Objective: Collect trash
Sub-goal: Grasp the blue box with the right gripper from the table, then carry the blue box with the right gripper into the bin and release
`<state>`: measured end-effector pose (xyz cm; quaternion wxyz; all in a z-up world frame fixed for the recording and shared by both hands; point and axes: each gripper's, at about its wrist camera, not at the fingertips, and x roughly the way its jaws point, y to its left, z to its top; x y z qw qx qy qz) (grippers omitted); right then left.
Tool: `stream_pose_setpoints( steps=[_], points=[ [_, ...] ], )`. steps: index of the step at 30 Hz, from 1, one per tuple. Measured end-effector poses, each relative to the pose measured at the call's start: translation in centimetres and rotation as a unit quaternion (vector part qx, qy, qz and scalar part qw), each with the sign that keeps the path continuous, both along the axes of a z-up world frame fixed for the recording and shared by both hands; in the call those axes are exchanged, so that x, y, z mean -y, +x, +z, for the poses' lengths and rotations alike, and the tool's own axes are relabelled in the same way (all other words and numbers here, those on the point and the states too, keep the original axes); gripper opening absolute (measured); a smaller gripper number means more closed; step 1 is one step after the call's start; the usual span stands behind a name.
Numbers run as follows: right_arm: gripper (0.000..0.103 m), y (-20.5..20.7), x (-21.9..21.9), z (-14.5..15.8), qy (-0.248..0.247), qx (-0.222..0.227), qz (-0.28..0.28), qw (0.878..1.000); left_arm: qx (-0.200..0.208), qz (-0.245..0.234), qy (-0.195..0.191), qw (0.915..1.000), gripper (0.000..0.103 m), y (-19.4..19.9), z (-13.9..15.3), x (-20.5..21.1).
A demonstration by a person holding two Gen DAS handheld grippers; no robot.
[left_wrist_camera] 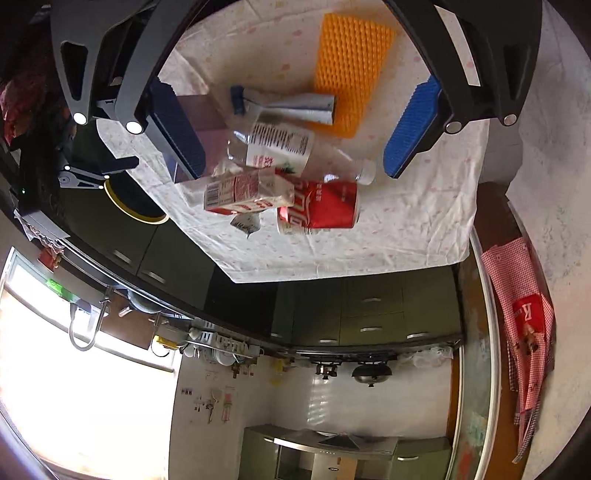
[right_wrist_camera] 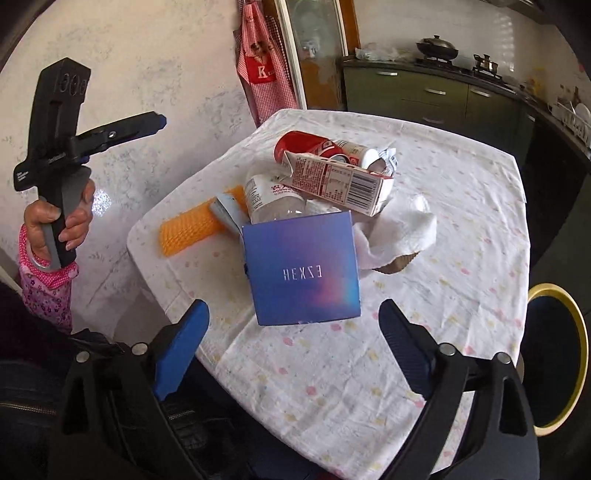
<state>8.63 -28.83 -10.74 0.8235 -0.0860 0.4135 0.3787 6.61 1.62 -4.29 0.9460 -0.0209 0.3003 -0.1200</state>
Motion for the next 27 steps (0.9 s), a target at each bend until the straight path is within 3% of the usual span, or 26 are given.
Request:
stream_pose_setpoints(
  steps=[9, 14, 16, 23, 27],
  points=[
    [0.088, 2.5, -2.6, -2.7, -0.058, 0.015, 0.006, 0.998, -0.01, 0.023, -0.016, 0.9996, 0.096, -1.7, -2.7, -1.6],
    [0.087, 3.3, -3.4, -3.3, -0.053, 0.006, 0.013, 0.998, -0.014, 0.029, -0.022, 0.9992, 0.096, -1.4, -2.9, -1.9],
    [0.074, 3.4, -3.6, -3.5, -0.051, 0.003, 0.015, 0.999, -0.016, 0.031, -0.025, 0.9991, 0.096, -1.3, -2.9, -2.0],
    [0.073, 2.3, -2.7, -2.6, -0.034, -0.006, 0.005, 0.999, -0.02, 0.043, -0.033, 0.9983, 0.096, -1.3, -3.2, -2.6],
    [0.073, 1.7, 0.7, -0.6, 0.004, 0.001, -0.04, 0.999, -0.02, 0.046, -0.035, 0.9981, 0.096, -1.3, -3.3, -2.8]
  ],
)
